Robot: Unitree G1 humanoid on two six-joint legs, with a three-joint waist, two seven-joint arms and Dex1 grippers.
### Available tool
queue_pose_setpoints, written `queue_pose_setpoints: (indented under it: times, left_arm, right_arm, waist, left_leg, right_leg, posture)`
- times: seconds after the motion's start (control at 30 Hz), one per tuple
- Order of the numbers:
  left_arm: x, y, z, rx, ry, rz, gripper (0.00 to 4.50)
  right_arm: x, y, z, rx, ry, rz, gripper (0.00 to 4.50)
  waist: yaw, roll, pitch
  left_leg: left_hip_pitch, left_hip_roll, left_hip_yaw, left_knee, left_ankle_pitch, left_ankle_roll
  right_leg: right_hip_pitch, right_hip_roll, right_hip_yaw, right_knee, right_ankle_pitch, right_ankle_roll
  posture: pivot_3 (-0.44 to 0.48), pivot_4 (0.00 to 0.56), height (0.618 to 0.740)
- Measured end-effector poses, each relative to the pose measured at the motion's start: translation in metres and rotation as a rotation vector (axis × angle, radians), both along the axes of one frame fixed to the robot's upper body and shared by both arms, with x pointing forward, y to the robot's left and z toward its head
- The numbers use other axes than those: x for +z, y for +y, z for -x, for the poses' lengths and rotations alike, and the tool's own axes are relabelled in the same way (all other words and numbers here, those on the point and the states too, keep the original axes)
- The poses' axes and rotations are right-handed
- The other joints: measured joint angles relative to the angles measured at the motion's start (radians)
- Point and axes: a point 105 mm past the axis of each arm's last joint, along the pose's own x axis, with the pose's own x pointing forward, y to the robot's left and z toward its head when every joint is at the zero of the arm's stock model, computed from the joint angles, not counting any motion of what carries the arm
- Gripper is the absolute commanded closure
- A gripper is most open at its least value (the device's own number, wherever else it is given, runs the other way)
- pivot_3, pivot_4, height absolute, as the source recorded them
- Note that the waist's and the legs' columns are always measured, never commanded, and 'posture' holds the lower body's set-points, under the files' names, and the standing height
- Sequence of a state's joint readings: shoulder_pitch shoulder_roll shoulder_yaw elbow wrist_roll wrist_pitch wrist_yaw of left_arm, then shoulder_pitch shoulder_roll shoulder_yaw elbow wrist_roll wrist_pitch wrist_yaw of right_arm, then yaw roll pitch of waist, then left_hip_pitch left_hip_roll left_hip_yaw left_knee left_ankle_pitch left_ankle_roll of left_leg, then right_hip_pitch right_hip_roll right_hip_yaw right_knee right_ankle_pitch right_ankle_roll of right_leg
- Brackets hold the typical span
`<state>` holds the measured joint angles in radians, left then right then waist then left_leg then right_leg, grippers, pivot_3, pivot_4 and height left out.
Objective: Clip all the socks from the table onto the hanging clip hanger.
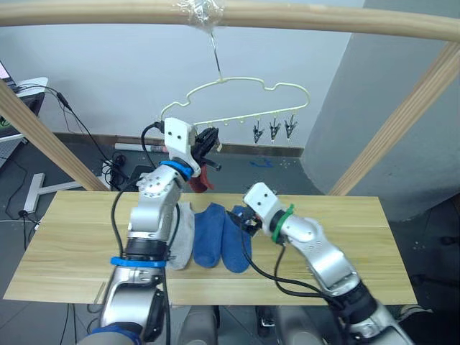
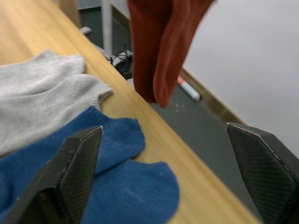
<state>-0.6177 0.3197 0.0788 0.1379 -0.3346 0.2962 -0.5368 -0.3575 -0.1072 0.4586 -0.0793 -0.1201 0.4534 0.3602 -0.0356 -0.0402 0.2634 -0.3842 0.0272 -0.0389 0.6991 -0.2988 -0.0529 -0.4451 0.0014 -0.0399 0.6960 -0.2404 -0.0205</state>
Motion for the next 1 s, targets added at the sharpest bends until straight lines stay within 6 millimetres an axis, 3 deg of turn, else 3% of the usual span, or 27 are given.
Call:
queue_pose_setpoints:
  times: [0.2,0.4,0.6,0.7,1.0]
  left_arm:
    - [0.005,0.011,0.003,-0.046,0.028,-0.062,4.5]
    - [0.005,0.009,0.005,-0.064,0.039,-0.064,4.5]
    - [0.003,0.007,0.006,-0.077,0.051,-0.065,4.5]
    - [0.002,0.008,0.007,-0.081,0.053,-0.067,4.5]
    - [0.001,0.014,0.012,-0.097,0.057,-0.091,4.5]
  right_arm:
    - [-0.04,-0.003,-0.02,-0.052,0.037,0.077,0.03]
    - [-0.076,-0.009,-0.027,-0.061,0.113,0.145,0.03]
    - [-0.083,-0.002,-0.034,-0.061,0.137,0.122,0.03]
    - [-0.085,-0.004,-0.035,-0.068,0.149,0.11,0.52]
    - [-0.09,-0.008,-0.03,-0.072,0.22,0.068,3.51]
  waist:
    - [0.002,0.0,0.0]
    - [0.003,0.0,0.0]
    - [0.001,-0.001,0.0]
    - [0.002,-0.001,-0.001]
    - [0.004,-0.001,-0.002]
  left_leg:
    - [0.0,0.0,0.001,0.0,0.0,0.0]
    - [0.0,0.0,0.001,0.0,0.0,0.0]
    - [0.001,0.0,0.002,0.0,0.0,0.0]
    - [0.002,0.0,0.002,0.0,0.0,0.0]
    - [0.002,0.0,0.002,0.0,0.0,0.0]
  right_leg:
    - [0.0,0.0,0.001,0.0,0.0,0.0]
    - [0.0,0.0,0.001,0.0,0.002,-0.003]
    - [0.0,0.0,0.002,0.001,0.002,-0.003]
    - [0.0,0.0,0.002,0.001,0.002,-0.003]
    - [0.001,0.0,0.002,0.001,0.001,-0.002]
  posture:
    - [-0.073,0.229,0.692]
    - [-0.071,0.225,0.692]
    - [-0.058,0.222,0.692]
    - [-0.054,0.221,0.692]
    - [-0.054,0.215,0.692]
